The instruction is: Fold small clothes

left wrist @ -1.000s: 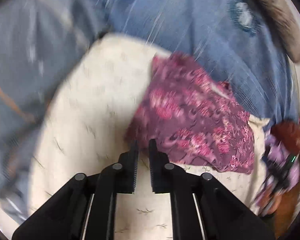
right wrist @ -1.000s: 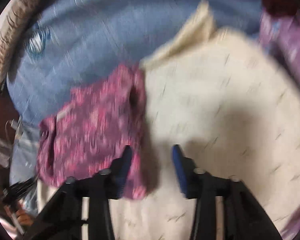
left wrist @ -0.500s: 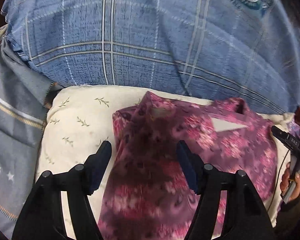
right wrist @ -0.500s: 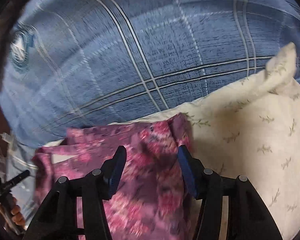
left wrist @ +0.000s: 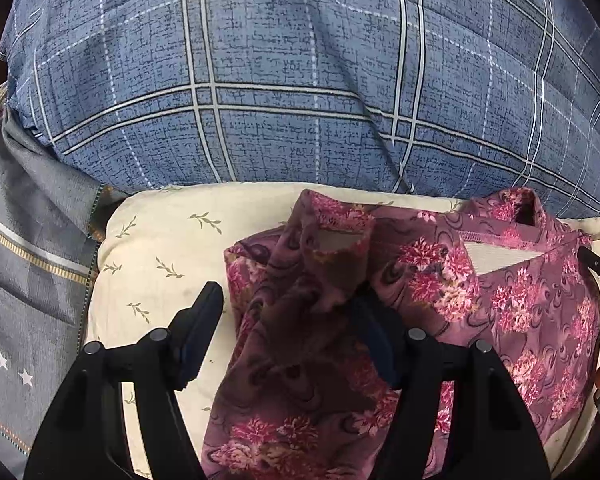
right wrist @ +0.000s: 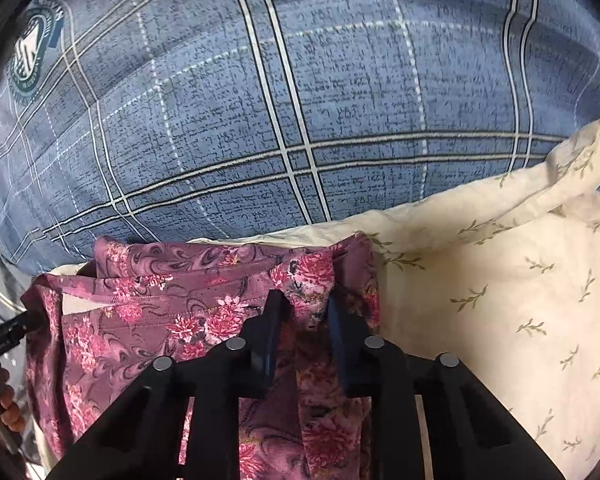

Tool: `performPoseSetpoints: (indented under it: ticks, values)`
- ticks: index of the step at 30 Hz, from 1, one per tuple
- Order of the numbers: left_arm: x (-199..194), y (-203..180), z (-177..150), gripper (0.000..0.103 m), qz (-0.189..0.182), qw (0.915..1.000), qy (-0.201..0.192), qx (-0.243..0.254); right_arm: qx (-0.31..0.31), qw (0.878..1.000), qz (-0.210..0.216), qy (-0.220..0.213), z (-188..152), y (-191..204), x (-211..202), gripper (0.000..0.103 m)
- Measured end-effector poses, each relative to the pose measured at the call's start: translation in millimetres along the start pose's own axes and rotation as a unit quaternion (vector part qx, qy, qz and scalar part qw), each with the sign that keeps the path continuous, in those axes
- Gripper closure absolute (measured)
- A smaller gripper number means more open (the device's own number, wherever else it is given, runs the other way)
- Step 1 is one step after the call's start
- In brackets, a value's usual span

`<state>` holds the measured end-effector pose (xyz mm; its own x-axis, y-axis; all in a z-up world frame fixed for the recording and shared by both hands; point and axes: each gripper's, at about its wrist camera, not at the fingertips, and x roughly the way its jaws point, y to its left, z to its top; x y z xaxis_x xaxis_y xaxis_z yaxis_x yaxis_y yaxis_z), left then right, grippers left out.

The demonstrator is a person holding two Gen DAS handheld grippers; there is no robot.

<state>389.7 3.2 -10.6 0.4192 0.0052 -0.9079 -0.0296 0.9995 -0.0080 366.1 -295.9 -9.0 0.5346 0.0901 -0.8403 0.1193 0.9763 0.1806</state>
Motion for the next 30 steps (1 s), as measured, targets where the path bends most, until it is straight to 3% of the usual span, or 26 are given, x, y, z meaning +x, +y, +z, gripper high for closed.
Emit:
performPoseSetpoints:
  ticks: [2, 3, 4, 5, 7, 9, 12, 15, 16, 17, 18, 19, 21, 24, 30]
  values:
    - [5, -1, 5, 0.037, -0.009, 0.9999, 0.004, -0.003, -0.007, 1.0, -0.005, -0.003, -1, 2, -2, 0.084]
    - [11, -1, 8, 0.056, -0.016, 0.9997, 0.013, -0.01, -0.008, 1.0, -0.009, -0.005, -1, 2, -6, 0.085]
    - [14, 0, 11, 0.093, -0.019, 0.9994, 0.024, -0.017, -0.006, 1.0, -0.014, -0.006, 0, 2, -12, 0.092]
    - [19, 1, 14, 0.098, -0.021, 0.9987, 0.04, -0.025, -0.001, 1.0, -0.018, -0.011, 3, 1, -17, 0.094]
    - [22, 7, 20, 0.097, -0.02, 0.9977, 0.038, -0.052, 0.03, 0.998, -0.008, -0.049, 10, -8, -40, 0.097]
    - [26, 9, 24, 0.097, 0.009, 0.9984, 0.025, -0.051, 0.061, 0.994, -0.023, -0.086, 17, -23, -56, 0.097]
    - [36, 11, 26, 0.097, 0.01, 0.9974, 0.04, -0.059, 0.096, 0.994, -0.014, -0.04, 17, -50, -33, 0.097]
    - [34, 11, 26, 0.096, 0.0, 0.9978, 0.037, -0.056, 0.108, 0.993, 0.053, -0.016, 7, -50, -25, 0.093]
    - [33, 12, 25, 0.096, -0.004, 0.9976, 0.038, -0.058, 0.106, 0.991, 0.075, -0.021, 6, -43, -28, 0.086]
    - [32, 14, 25, 0.096, -0.008, 0.9972, 0.04, -0.062, 0.095, 0.99, 0.101, -0.025, 6, -32, -30, 0.079]
    - [30, 17, 23, 0.096, -0.014, 0.9968, 0.041, -0.068, 0.079, 0.989, 0.12, -0.022, 6, -19, -31, 0.06]
    - [28, 20, 22, 0.096, -0.017, 0.9966, 0.041, -0.07, 0.053, 0.989, 0.138, -0.018, 7, 0, -31, 0.048]
    - [27, 25, 21, 0.096, -0.02, 0.9963, 0.041, -0.073, -0.014, 0.989, 0.145, -0.013, 6, 38, -29, 0.047]
    - [19, 30, 19, 0.096, -0.024, 0.9964, 0.04, -0.07, -0.137, 0.985, 0.108, -0.014, -5, 100, -21, 0.047]
    - [12, 29, 16, 0.089, -0.039, 0.9961, 0.039, -0.069, -0.247, 0.966, 0.062, 0.03, -15, 157, 24, 0.047]
